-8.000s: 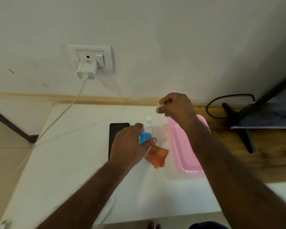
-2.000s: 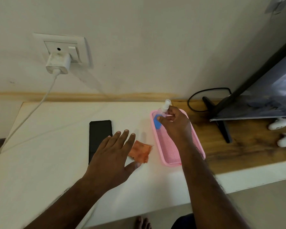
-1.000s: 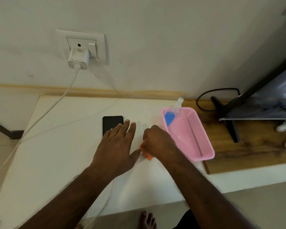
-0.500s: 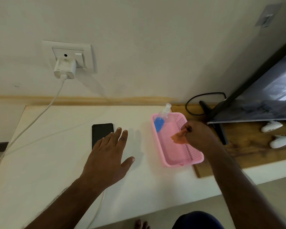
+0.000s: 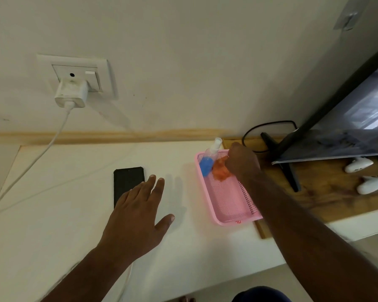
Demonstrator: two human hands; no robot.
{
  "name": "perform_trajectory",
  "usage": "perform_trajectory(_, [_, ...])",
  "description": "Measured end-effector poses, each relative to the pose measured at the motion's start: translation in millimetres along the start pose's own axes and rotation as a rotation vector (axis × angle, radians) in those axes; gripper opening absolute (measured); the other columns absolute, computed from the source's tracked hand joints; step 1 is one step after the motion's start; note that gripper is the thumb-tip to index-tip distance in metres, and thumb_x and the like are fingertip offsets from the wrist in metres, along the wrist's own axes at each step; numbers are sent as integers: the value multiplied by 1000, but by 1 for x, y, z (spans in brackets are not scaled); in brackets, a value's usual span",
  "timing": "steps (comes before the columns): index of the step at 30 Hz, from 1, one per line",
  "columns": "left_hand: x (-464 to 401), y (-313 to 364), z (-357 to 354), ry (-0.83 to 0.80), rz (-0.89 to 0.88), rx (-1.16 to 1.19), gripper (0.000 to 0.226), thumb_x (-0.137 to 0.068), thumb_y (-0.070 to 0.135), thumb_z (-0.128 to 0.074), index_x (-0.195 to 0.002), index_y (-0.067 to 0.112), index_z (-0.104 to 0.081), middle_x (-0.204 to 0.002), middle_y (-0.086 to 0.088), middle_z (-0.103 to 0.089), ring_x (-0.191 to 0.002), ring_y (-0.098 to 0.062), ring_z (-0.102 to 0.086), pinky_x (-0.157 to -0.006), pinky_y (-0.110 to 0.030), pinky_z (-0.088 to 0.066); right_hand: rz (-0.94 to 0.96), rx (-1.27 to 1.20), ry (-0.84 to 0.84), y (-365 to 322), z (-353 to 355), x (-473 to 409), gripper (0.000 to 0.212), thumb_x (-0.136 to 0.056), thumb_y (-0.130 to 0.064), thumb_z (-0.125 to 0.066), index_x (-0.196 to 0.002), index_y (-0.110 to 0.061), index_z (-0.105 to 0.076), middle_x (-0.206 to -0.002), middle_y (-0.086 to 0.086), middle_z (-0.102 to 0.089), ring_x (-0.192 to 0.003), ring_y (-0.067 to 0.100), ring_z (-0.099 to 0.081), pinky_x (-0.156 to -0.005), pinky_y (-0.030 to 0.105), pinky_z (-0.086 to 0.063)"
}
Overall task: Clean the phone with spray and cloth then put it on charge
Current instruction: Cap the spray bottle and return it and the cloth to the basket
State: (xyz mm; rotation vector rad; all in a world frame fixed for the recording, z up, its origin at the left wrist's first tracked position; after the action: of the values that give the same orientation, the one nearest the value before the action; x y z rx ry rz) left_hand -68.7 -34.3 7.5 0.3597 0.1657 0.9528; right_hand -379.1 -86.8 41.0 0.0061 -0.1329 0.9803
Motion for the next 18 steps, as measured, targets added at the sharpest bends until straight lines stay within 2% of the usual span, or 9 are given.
perform_trajectory(5, [0,1,0,-29,21,5,86,-91,71,-29,-158,28,3,-168,2,0,-154,-20,-9,-122,-38,-13,-1,89,77,3,-15,6,41,-90,-37,-68,-121,-14,-54,-108,5,-67,-87,21,-66,-74,31,-55])
perform_trajectory(8, [0,2,1,-42,28,3,87,-89,73,-24,-158,29,5,-168,2,2,-154,-20,-8,-123,-38,-12,-8,104,117,1,-24,10,37,-82,-44,-74,-108,-20,-62,-80,-5,-58,-60,11,-52,-66,29,-55])
perform_trajectory(10, [0,1,2,-47,33,11,89,-85,74,-19,-158,29,5,-168,3,3,-154,-20,-7,-124,-39,-12,-15,76,76,0,-30,11,31,-80,-48,-75,-98,-26,-61,-69,-11,-51,-53,10,-49,-53,22,-48])
perform_trajectory(13, [0,1,1,-49,34,9,87,-89,73,-25,-158,29,5,-168,3,4,-154,-20,-7,-124,-40,-12,6,-45,-49,4,-44,10,22,-87,-46,-67,-96,-27,-60,-67,-15,-50,-57,11,-53,-43,14,-30])
perform_trajectory(15, [0,1,0,-51,28,-1,86,-90,73,-27,-158,29,6,-168,3,3,-154,-20,-7,-124,-39,-12,-17,-137,-104,8,-50,12,19,-92,-45,-61,-98,-27,-58,-70,-15,-50,-60,10,-53,-43,12,-28])
perform_trajectory(18, [0,0,0,-49,27,-13,87,-89,74,-23,-158,29,6,-168,3,2,-154,-20,-8,-123,-37,-12,43,-95,-89,9,-47,18,19,-94,-40,-60,-103,-24,-61,-71,-16,-49,-61,9,-52,-48,12,-31])
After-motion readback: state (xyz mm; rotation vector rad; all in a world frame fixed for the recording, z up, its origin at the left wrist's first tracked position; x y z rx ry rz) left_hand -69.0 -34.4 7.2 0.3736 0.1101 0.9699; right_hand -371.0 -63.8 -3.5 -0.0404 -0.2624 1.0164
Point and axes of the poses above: each hand's wrist, its own x-axis away from the middle knuckle, its own z-axis out of the back of the hand, y = z × x, the point moved 2 cm from there along -x, towards the middle knuckle
